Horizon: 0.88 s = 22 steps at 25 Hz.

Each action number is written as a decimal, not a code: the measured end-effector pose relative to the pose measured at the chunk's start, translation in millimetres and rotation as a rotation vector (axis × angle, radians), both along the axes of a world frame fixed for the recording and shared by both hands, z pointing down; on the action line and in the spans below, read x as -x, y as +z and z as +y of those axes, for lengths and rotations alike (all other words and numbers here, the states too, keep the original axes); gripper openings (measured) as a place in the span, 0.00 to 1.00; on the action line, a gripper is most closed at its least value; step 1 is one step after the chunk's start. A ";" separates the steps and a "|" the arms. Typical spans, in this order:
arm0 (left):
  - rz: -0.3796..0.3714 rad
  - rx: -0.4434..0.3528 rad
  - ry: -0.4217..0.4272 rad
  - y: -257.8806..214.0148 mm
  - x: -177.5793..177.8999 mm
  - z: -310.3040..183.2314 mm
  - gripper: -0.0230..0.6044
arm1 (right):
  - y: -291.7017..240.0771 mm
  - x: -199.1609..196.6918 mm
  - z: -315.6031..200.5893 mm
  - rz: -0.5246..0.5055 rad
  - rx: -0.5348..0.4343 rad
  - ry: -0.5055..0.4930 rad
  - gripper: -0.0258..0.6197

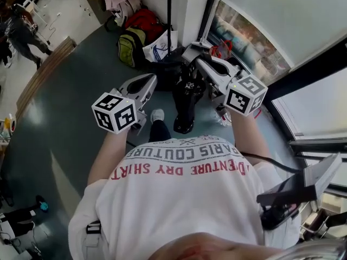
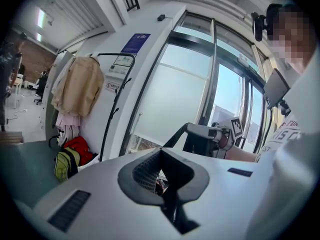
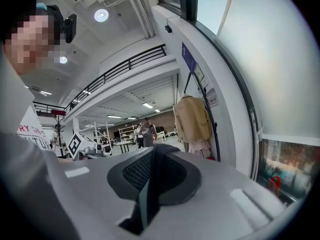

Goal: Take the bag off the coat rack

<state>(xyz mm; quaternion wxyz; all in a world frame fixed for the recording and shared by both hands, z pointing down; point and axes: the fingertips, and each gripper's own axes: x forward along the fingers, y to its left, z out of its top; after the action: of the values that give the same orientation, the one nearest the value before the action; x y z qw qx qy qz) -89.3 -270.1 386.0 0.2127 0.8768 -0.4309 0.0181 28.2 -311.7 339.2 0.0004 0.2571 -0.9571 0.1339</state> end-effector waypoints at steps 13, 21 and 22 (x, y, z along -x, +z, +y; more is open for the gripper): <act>0.011 0.034 0.042 3.1 -72.8 183.1 0.04 | 11.7 -62.8 211.1 0.015 0.023 -0.009 0.07; 0.023 0.020 0.115 4.4 -68.1 346.0 0.04 | 20.6 -66.2 374.2 -0.023 0.053 0.116 0.07; 0.020 0.019 0.122 4.0 -65.5 364.4 0.04 | 21.6 -66.4 388.0 -0.029 0.062 0.134 0.07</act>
<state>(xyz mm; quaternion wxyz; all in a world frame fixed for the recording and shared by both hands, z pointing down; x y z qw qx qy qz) -23.8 94.3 390.0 0.2240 0.8994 -0.3745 0.0264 94.6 76.3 360.8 -0.0146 0.3182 -0.9330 0.1671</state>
